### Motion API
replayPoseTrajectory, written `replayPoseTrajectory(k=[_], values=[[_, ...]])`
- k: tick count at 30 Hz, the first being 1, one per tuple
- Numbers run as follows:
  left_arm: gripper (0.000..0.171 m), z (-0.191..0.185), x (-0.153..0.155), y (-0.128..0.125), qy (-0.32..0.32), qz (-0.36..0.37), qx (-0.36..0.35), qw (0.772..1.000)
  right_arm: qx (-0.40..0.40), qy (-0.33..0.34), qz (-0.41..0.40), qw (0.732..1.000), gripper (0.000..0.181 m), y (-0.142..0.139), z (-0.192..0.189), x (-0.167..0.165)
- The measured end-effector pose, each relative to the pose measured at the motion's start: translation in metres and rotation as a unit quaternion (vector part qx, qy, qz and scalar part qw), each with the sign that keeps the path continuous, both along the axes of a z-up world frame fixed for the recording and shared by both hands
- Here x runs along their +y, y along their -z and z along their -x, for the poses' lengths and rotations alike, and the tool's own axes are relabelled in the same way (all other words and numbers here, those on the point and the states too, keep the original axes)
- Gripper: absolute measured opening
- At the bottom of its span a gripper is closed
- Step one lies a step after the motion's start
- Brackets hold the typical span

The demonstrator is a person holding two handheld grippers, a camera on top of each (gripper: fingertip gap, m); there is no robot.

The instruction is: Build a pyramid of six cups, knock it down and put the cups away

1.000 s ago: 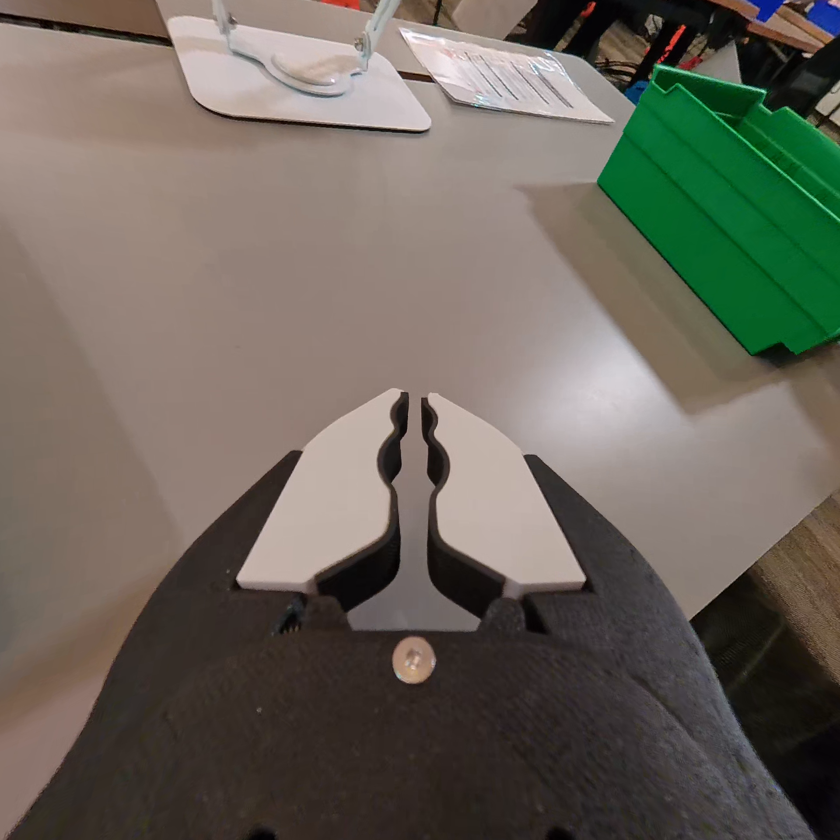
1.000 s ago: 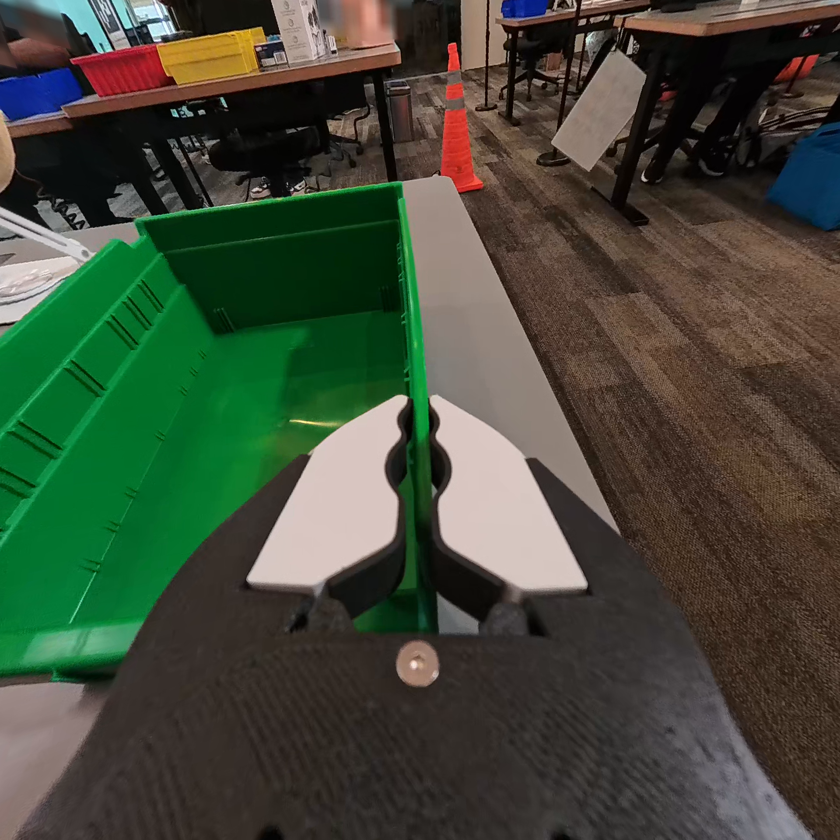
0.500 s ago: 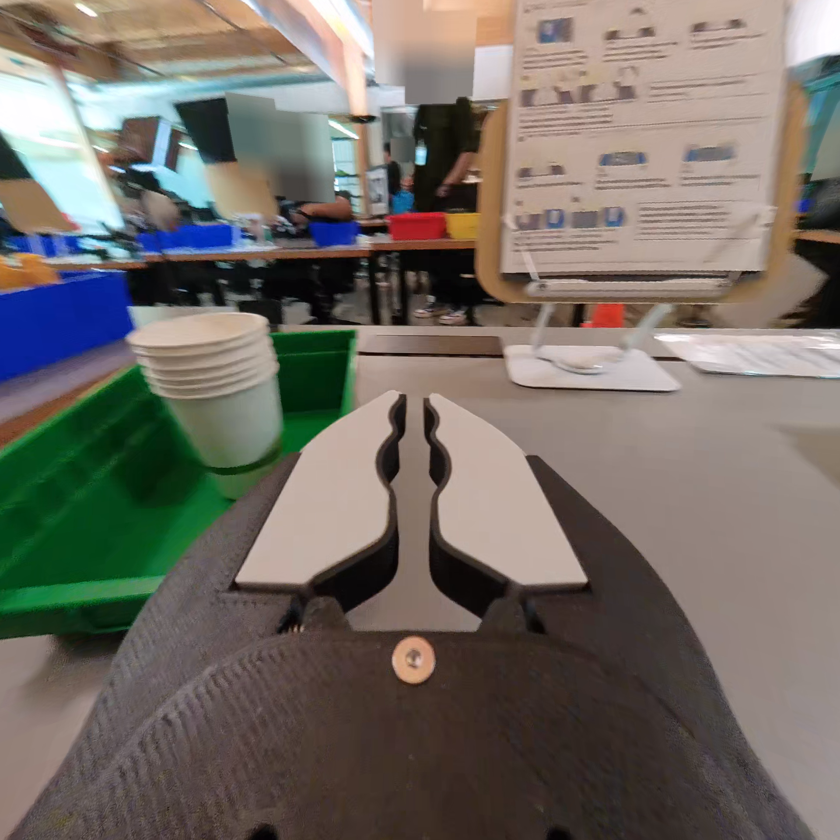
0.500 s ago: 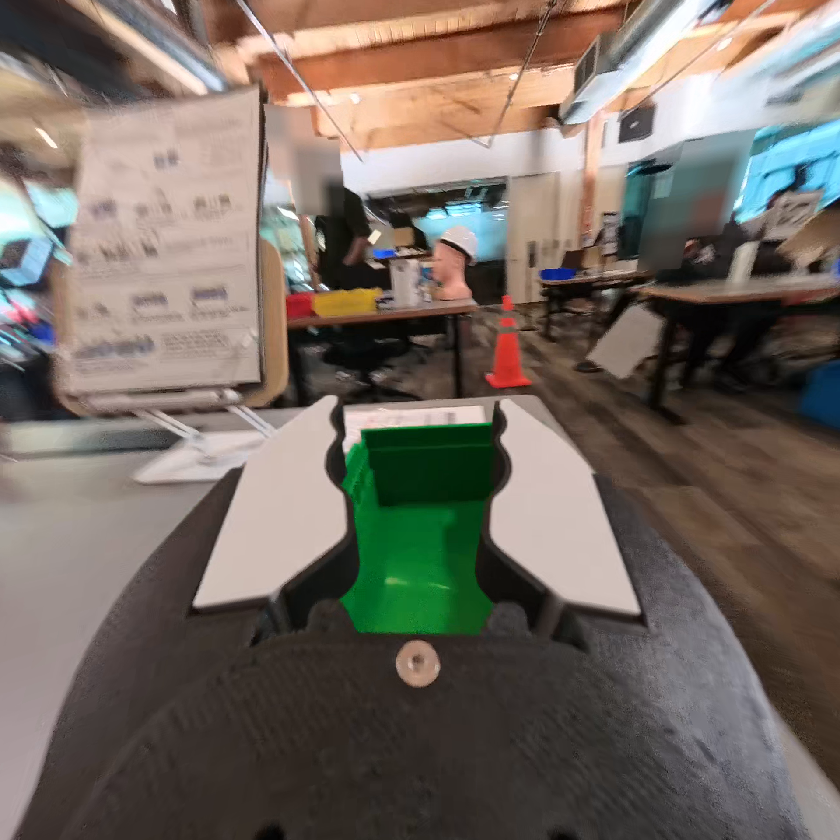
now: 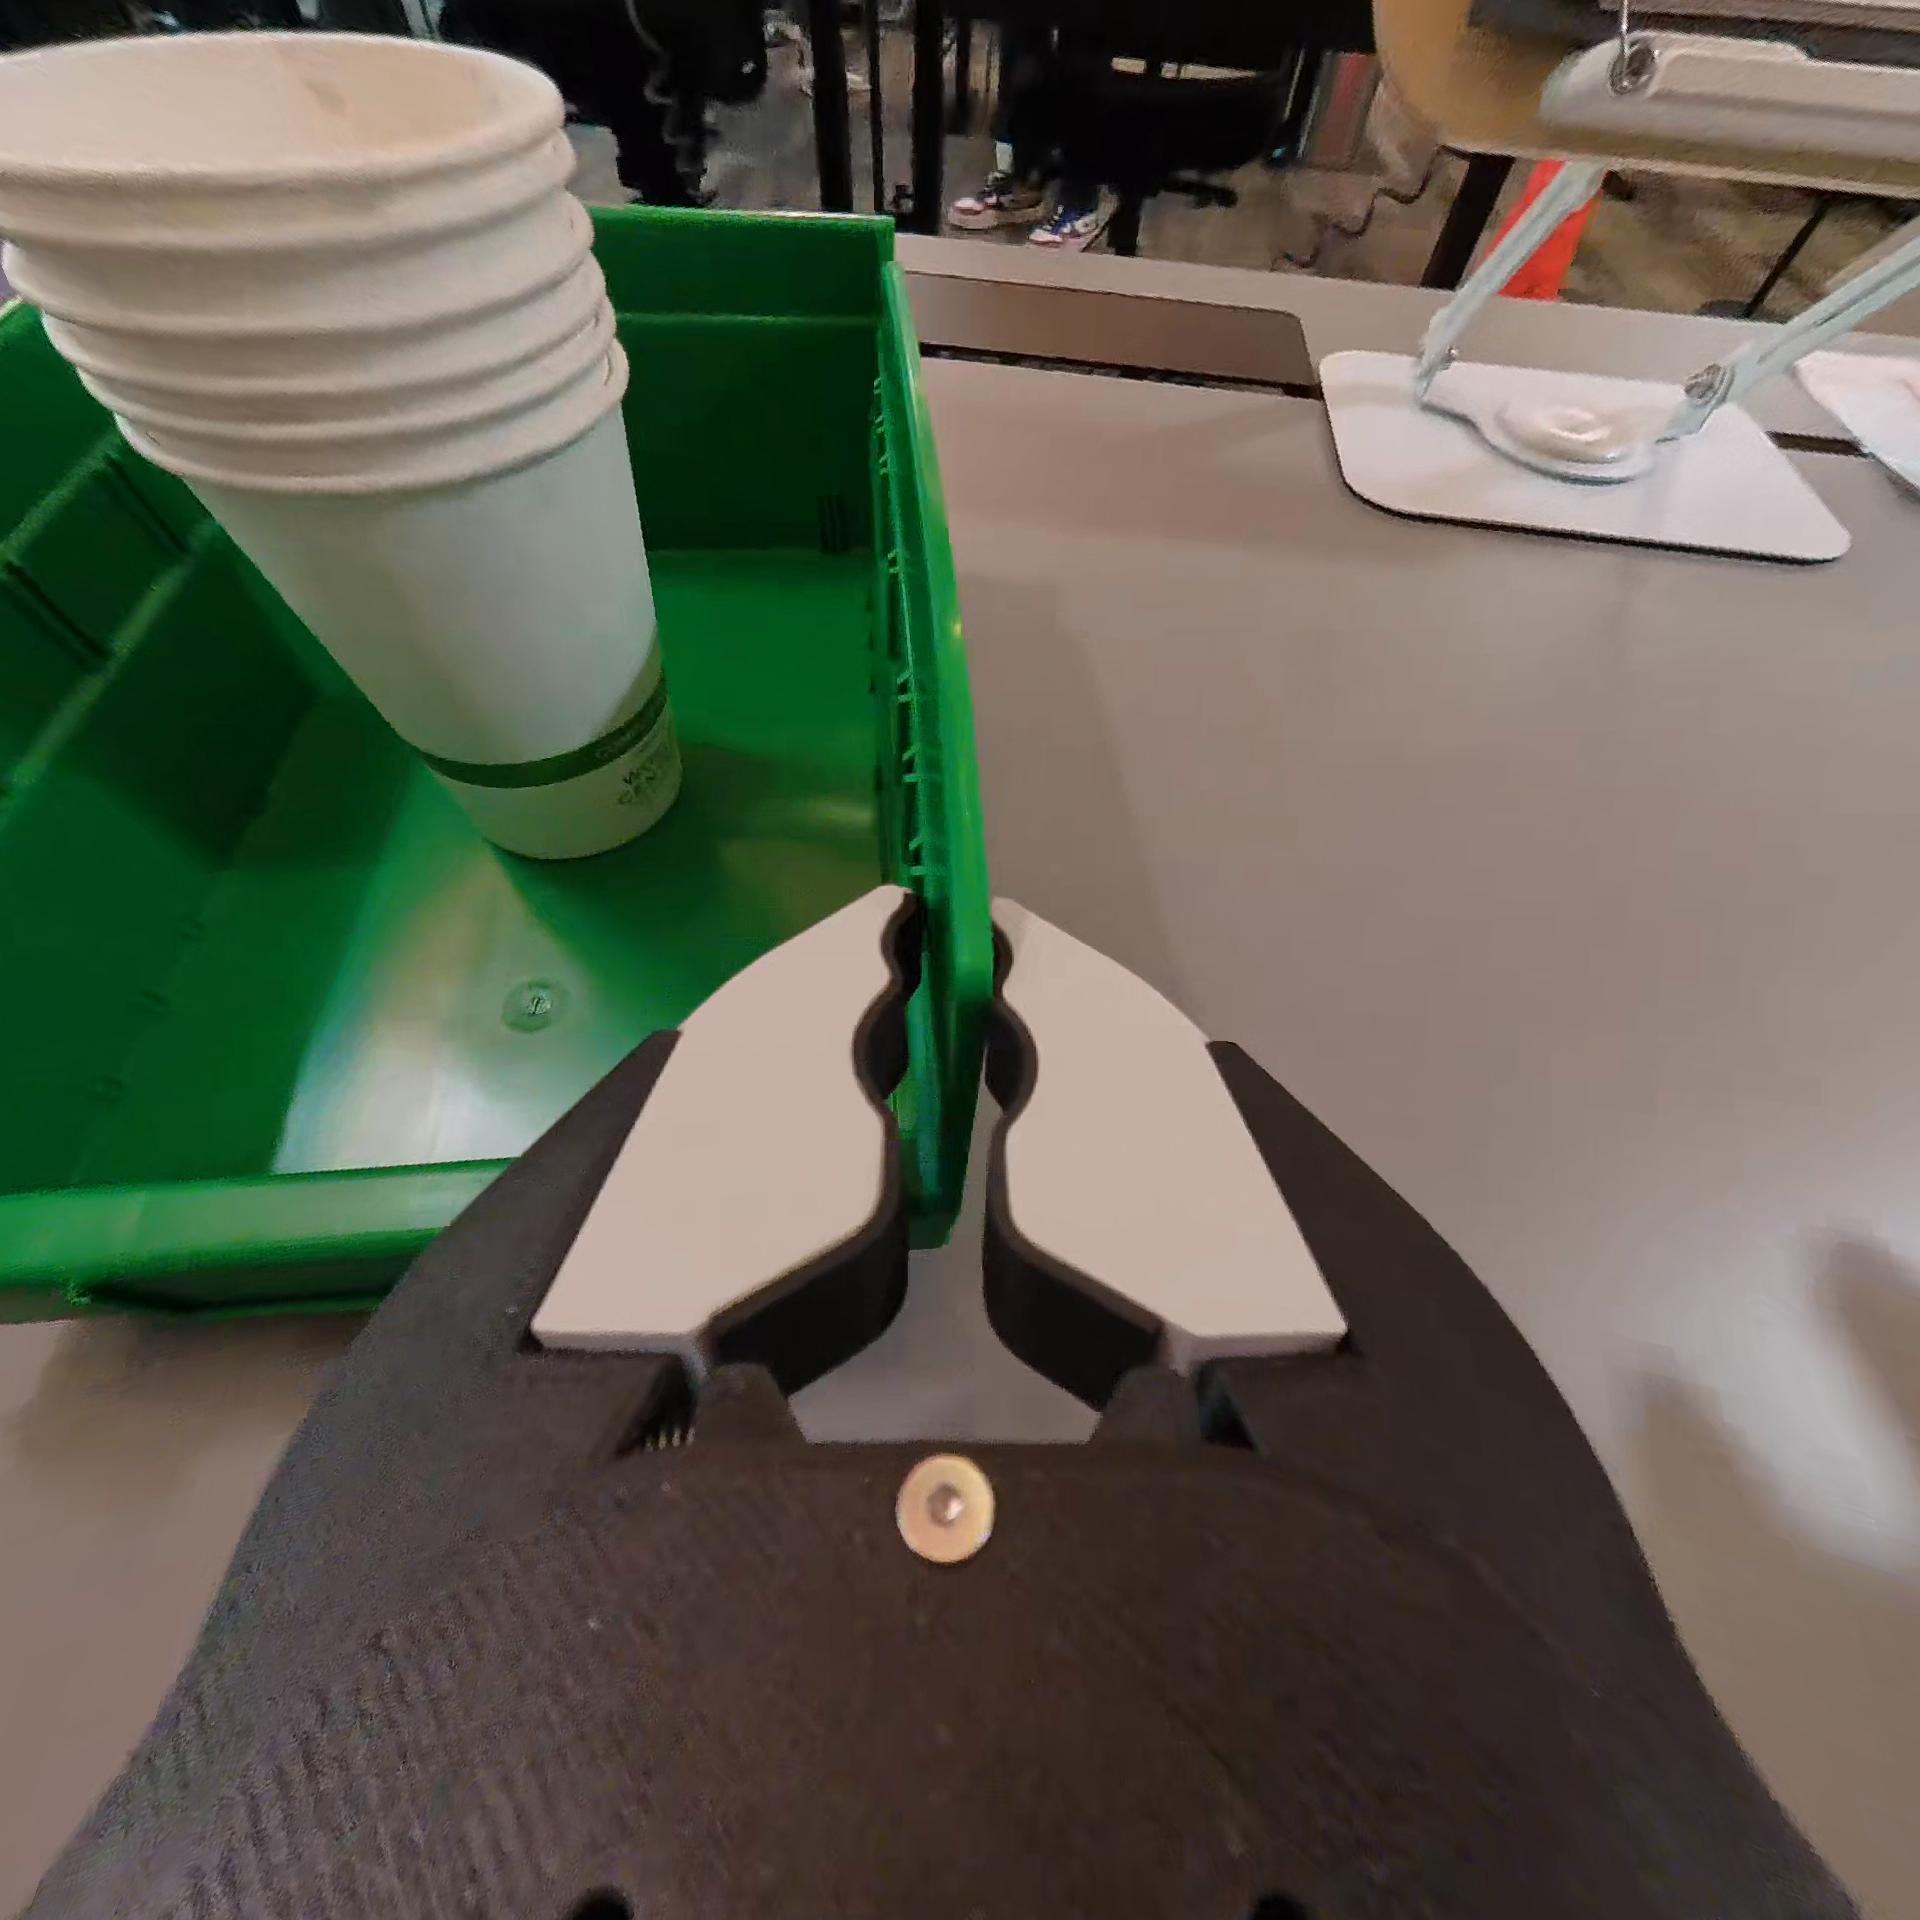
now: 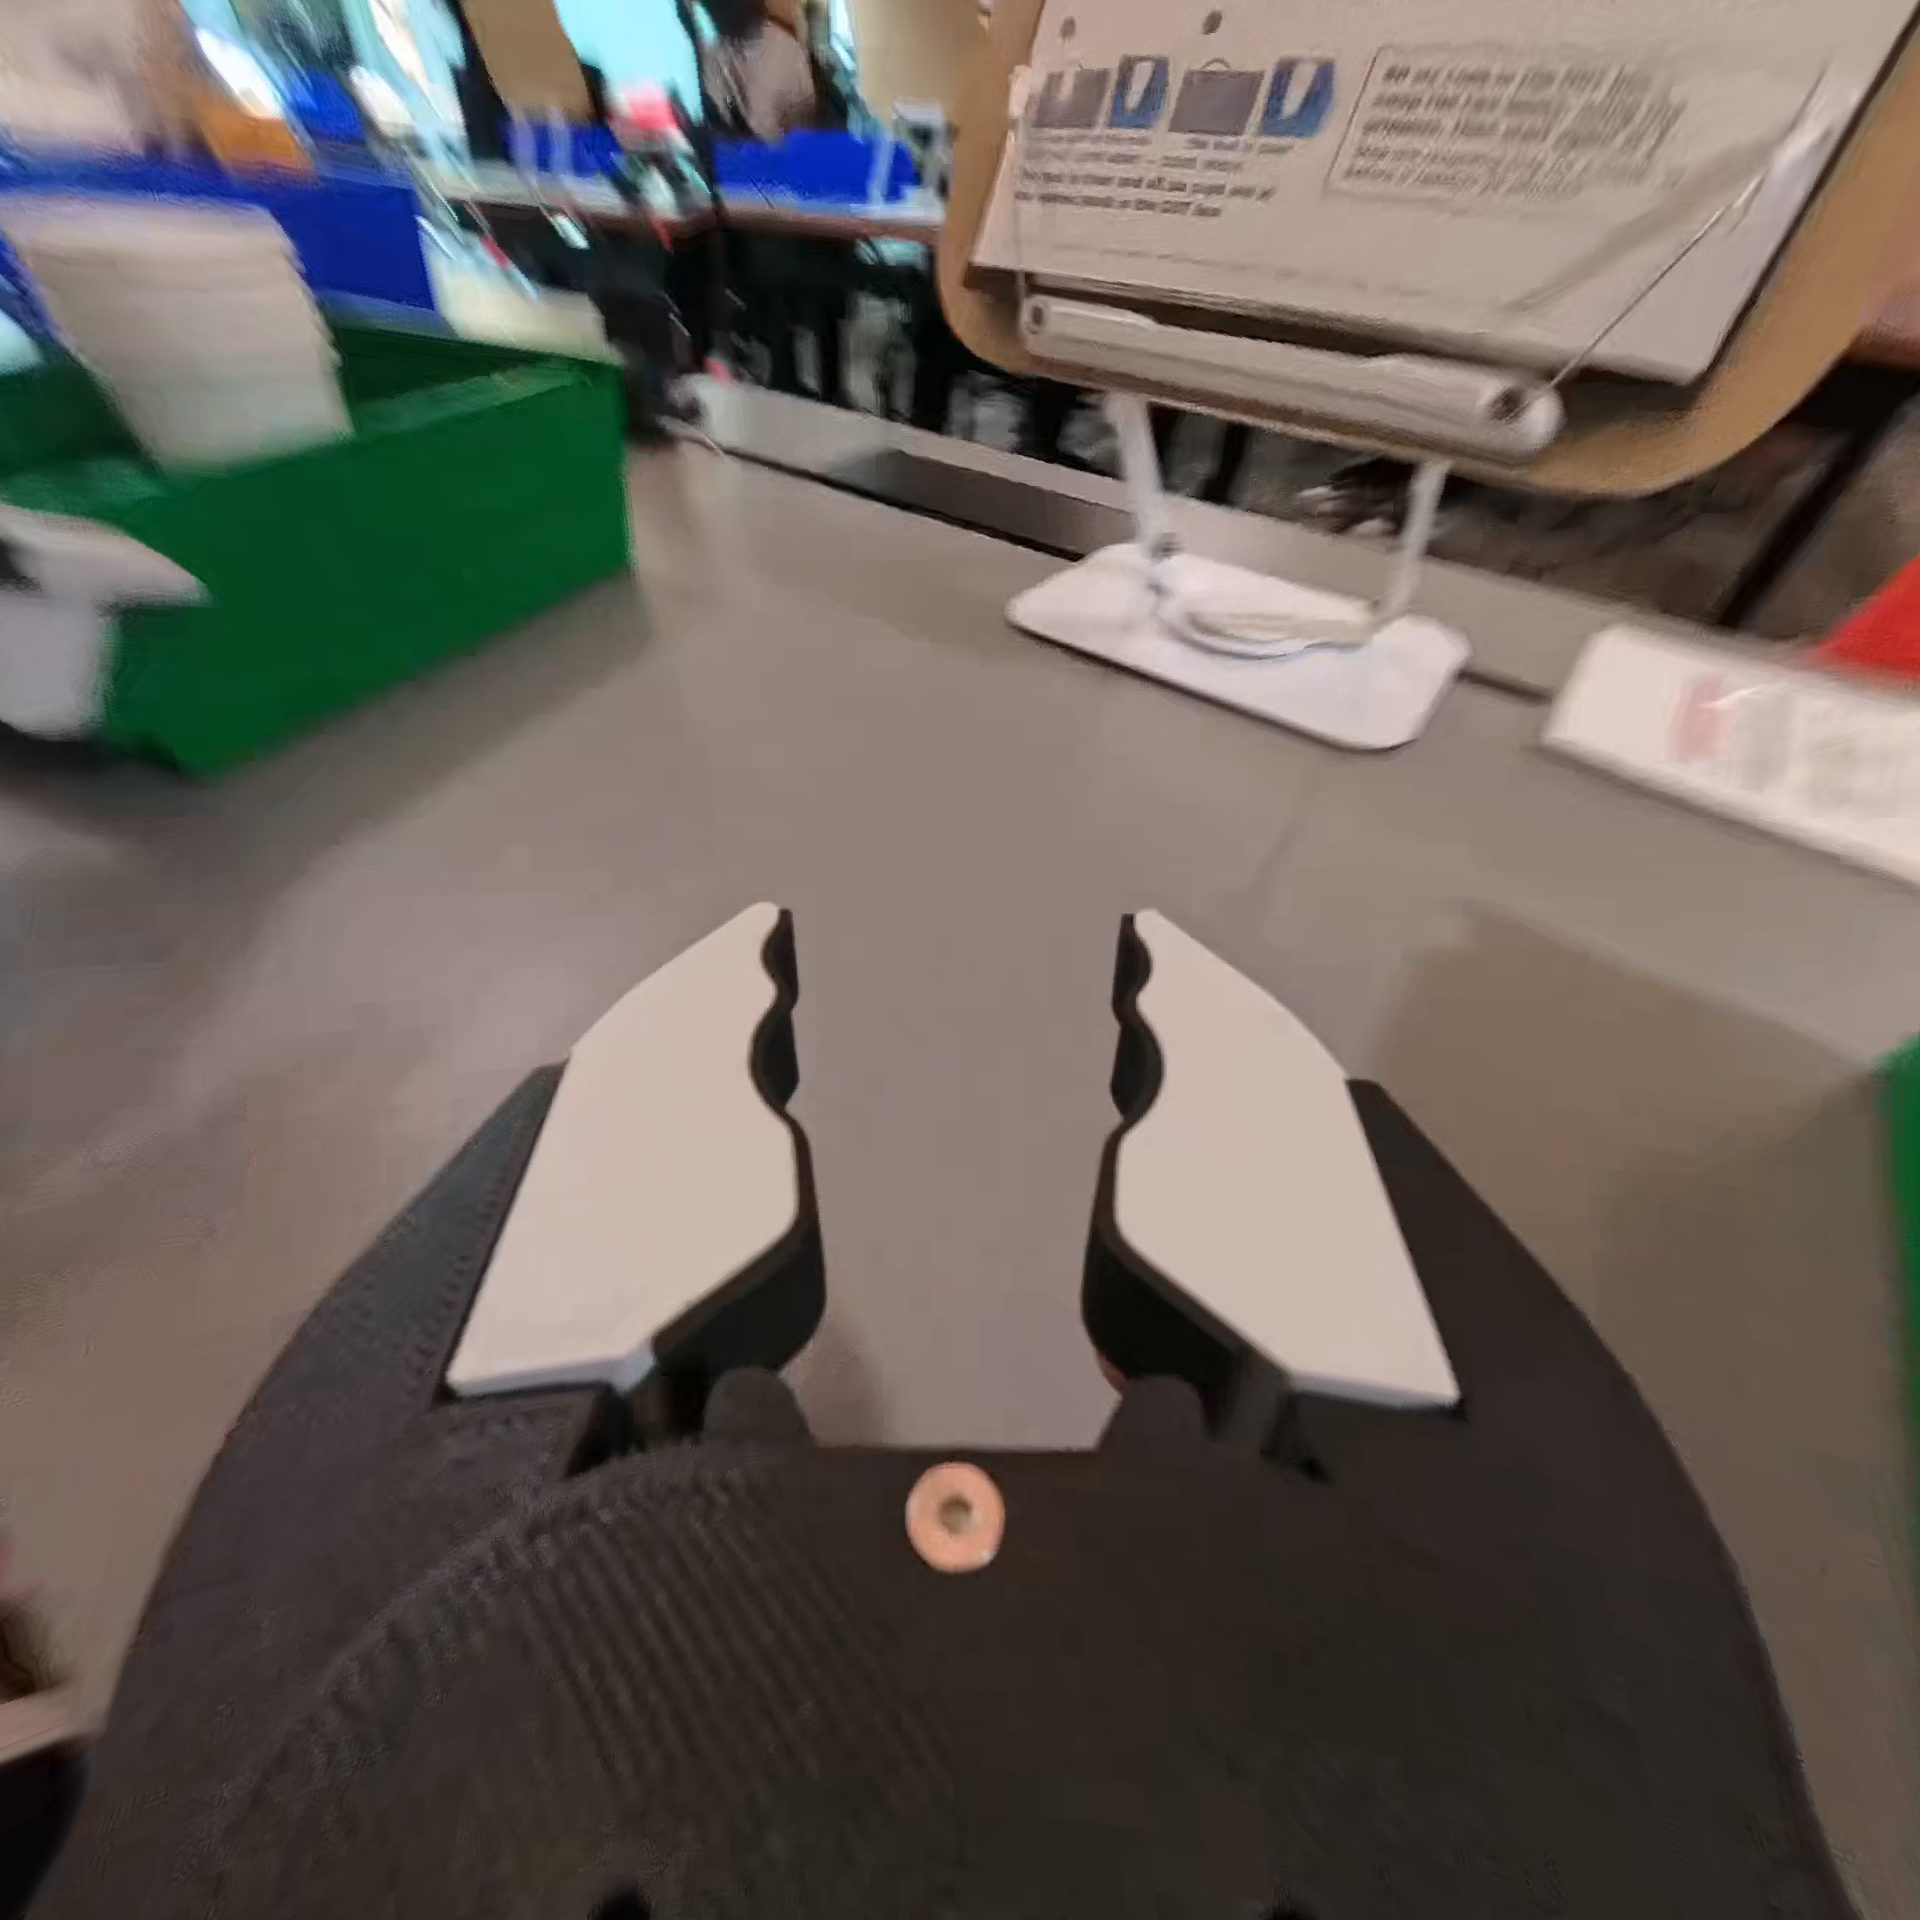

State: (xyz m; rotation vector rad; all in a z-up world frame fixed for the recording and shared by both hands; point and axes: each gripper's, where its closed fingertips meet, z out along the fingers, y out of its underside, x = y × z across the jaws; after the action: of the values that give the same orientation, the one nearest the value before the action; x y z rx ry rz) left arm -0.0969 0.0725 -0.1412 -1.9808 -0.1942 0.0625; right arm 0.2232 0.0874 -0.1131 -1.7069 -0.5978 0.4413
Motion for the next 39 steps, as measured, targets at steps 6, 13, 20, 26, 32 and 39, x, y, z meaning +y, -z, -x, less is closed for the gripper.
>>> replayPoseTrajectory(k=[6,13,20,26,32,39], values=[[0.004,0.038,-0.006,0.001,-0.025,0.027,0.070,0.997,-0.093,0.080,-0.085,0.989,0.055,-0.004,-0.034,0.018],[0.005,0.061,-0.017,0.000,-0.022,0.017,-0.018,0.999,0.029,0.102,0.007,0.994,0.051,-0.002,-0.060,0.030],[0.004,0.055,-0.021,0.001,-0.017,0.023,-0.005,1.000,0.138,0.106,0.072,0.982,0.049,0.000,-0.075,0.034],[0.004,0.052,-0.021,0.000,-0.013,0.025,0.011,1.000,0.182,0.096,0.108,0.973,0.052,0.003,-0.075,0.034],[0.005,0.053,-0.022,0.001,-0.024,0.028,0.024,0.999,0.127,0.085,0.081,0.985,0.053,0.003,-0.066,0.031],[0.061,0.044,-0.026,-0.024,-0.056,-0.029,0.054,0.997,0.051,0.058,0.081,0.994,0.042,0.013,-0.051,0.020]])
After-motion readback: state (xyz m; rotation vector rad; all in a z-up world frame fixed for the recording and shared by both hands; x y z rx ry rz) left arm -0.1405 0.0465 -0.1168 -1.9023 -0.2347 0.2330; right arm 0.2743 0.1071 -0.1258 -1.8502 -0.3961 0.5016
